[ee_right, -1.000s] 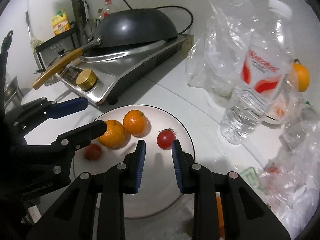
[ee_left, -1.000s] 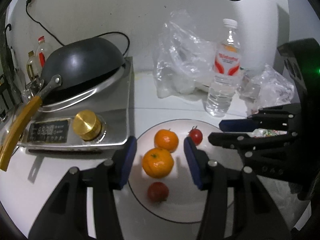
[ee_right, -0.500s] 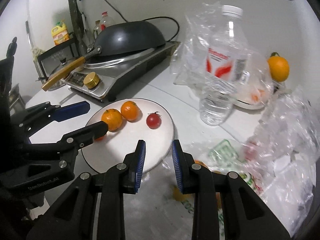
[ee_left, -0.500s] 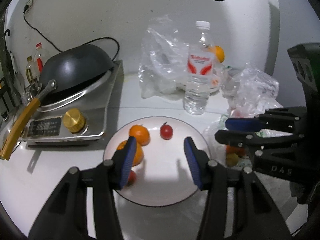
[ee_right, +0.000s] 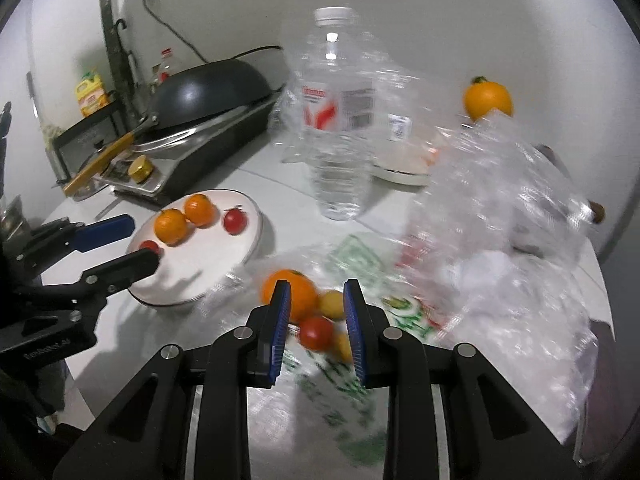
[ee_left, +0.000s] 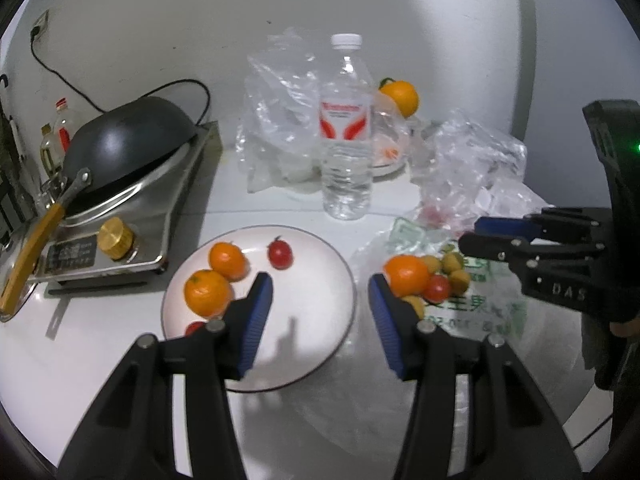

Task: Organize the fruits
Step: 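Move both open tools back toward the fruit pile on the bag, then grasp a mandarin with the left tool while the right tool grasps a small yellow fruit, then carry the mandarin onto the white plate with the left tool while the right tool sets the yellow fruit there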

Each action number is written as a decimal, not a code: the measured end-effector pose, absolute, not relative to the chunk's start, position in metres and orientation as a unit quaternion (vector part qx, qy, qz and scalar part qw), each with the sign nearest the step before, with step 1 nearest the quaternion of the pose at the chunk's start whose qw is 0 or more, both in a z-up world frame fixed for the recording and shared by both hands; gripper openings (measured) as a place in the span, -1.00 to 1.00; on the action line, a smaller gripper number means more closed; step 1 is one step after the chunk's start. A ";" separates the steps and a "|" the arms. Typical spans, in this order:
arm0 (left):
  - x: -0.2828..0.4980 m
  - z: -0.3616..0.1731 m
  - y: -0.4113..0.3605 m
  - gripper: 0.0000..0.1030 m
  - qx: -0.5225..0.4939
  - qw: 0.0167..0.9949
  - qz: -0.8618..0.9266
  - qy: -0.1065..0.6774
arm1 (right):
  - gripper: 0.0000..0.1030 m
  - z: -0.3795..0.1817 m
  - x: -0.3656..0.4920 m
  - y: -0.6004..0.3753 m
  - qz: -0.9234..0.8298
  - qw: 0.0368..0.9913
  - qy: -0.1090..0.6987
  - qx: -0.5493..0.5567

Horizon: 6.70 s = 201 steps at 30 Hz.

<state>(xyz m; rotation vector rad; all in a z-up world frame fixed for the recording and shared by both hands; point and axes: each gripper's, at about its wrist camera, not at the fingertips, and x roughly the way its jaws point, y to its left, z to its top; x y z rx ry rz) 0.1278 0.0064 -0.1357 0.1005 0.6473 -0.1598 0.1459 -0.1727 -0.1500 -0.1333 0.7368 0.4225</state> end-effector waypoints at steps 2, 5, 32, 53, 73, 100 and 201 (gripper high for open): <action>0.126 -0.135 -0.003 0.00 0.057 0.943 -0.085 0.317 | -0.44 -0.152 0.145 -0.184 0.198 0.911 0.357 -0.060; 0.123 -0.135 -0.015 0.00 0.070 0.942 -0.093 0.315 | -0.44 -0.156 0.141 -0.199 0.190 0.913 0.357 -0.054; 0.134 -0.141 -0.071 0.00 0.107 0.930 -0.132 0.327 | -0.44 -0.171 0.155 -0.220 0.218 0.902 0.371 -0.026; 0.180 -0.170 -0.078 0.03 0.144 0.921 -0.131 0.336 | -0.44 -0.193 0.191 -0.209 0.233 0.882 0.408 -0.021; 0.202 -0.195 -0.072 -0.01 0.114 0.903 -0.161 0.382 | -0.44 -0.207 0.200 -0.203 0.224 0.873 0.433 -0.022; 0.152 -0.147 -0.059 -0.14 0.101 0.922 -0.186 0.323 | -0.47 -0.180 0.163 -0.204 0.208 0.895 0.394 -0.031; 0.097 -0.138 0.059 -0.02 0.038 0.946 -0.086 0.310 | -0.31 -0.156 0.130 -0.080 0.298 0.867 0.391 -0.076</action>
